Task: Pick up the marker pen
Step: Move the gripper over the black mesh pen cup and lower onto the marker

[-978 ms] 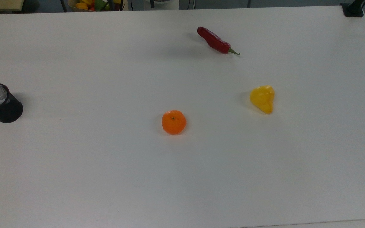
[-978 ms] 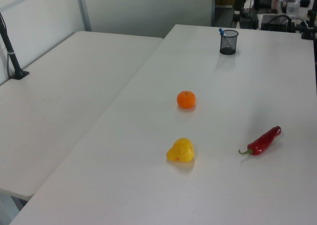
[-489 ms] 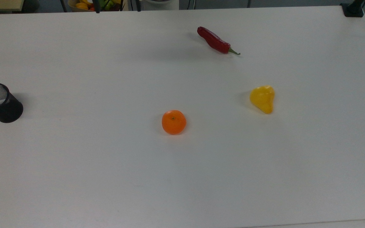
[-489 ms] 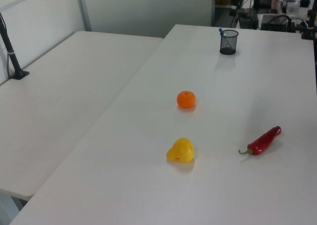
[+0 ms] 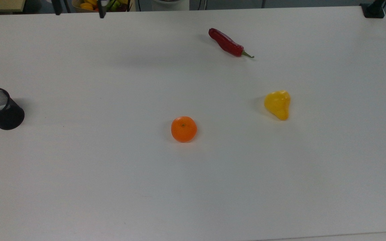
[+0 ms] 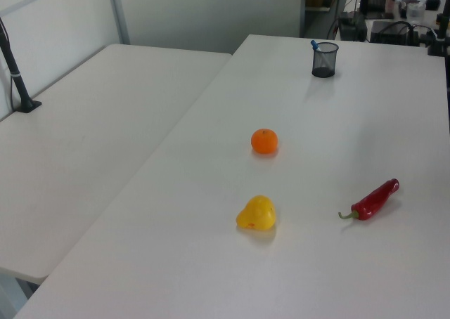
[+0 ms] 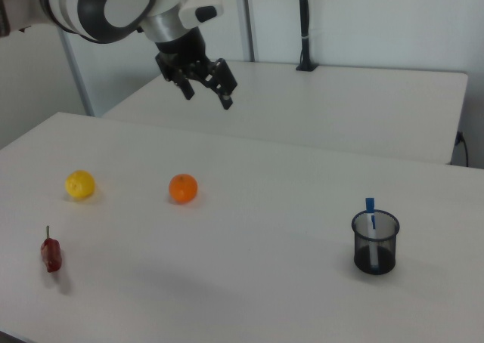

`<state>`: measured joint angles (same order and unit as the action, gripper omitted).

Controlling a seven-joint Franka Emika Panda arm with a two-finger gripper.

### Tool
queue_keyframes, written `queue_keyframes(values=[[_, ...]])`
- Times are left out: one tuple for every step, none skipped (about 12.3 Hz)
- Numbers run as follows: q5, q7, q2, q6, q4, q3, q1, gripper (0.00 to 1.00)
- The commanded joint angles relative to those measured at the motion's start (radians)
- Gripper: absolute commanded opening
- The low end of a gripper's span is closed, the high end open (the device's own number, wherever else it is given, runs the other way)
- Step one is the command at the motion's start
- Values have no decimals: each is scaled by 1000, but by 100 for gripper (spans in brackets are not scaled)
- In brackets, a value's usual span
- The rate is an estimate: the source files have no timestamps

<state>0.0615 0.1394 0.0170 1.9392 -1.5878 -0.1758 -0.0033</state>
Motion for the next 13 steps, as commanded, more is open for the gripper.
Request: queue_keyframes(values=[[-8, 5, 21, 160, -18, -66, -1, 100], [-8, 5, 35, 208, -20, -83, -1, 100], [-8, 5, 49, 248, -24, -94, -1, 100], [-8, 3, 58, 286, -29, -106, -1, 100], [-8, 3, 73, 317, -35, -120, -1, 100], [-6, 2, 90, 337, -37, -128, -1, 100], [-6, 2, 113, 362, -37, -142, -3, 100], [-6, 2, 138, 398, -37, -155, -3, 100], [-6, 2, 161, 438, -38, -165, -3, 100], [-6, 2, 185, 478, -40, -175, -4, 100], [-3, 2, 201, 513, -46, -182, -14, 100], [-2, 2, 214, 549, -53, -183, -23, 100], [-2, 3, 231, 582, -57, -183, -33, 100]])
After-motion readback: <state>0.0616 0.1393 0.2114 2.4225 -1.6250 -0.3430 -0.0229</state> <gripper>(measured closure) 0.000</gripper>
